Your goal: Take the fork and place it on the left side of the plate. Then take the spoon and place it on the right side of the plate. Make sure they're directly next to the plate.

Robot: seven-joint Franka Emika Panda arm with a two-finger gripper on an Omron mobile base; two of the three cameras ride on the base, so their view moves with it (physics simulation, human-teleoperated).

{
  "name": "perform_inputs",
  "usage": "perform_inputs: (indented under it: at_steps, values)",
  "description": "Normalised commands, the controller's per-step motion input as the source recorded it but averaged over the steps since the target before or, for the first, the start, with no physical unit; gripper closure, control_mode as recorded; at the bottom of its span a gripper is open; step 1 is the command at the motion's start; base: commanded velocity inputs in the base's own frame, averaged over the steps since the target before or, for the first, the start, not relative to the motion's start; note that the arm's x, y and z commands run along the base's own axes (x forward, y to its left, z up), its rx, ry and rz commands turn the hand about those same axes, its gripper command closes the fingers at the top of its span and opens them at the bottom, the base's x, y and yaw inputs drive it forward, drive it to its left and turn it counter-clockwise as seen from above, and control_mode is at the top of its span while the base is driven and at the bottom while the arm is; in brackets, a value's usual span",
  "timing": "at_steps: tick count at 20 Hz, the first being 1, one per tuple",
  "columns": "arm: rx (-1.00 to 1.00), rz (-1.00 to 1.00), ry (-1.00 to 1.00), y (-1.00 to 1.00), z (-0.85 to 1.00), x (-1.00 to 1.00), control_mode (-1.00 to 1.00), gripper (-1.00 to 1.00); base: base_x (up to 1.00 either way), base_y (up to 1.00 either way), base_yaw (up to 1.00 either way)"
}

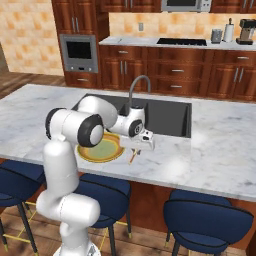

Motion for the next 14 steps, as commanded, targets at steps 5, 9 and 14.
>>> perform_inputs:
  at_steps: [5, 9, 14]
  values:
    - [0.00, 0.05, -0.01, 0.06, -0.40, 0.06, -1.00, -1.00, 0.00, 0.00, 0.00]
    - [0.00, 0.00, -0.05, 0.02, 0.11, -0.05, -1.00, -1.00, 0.00, 0.00, 0.00]
    - [0.00, 0.00, -0.10, -0.05, 0.71, -0.50, -1.00, -1.00, 0.00, 0.00, 0.00]
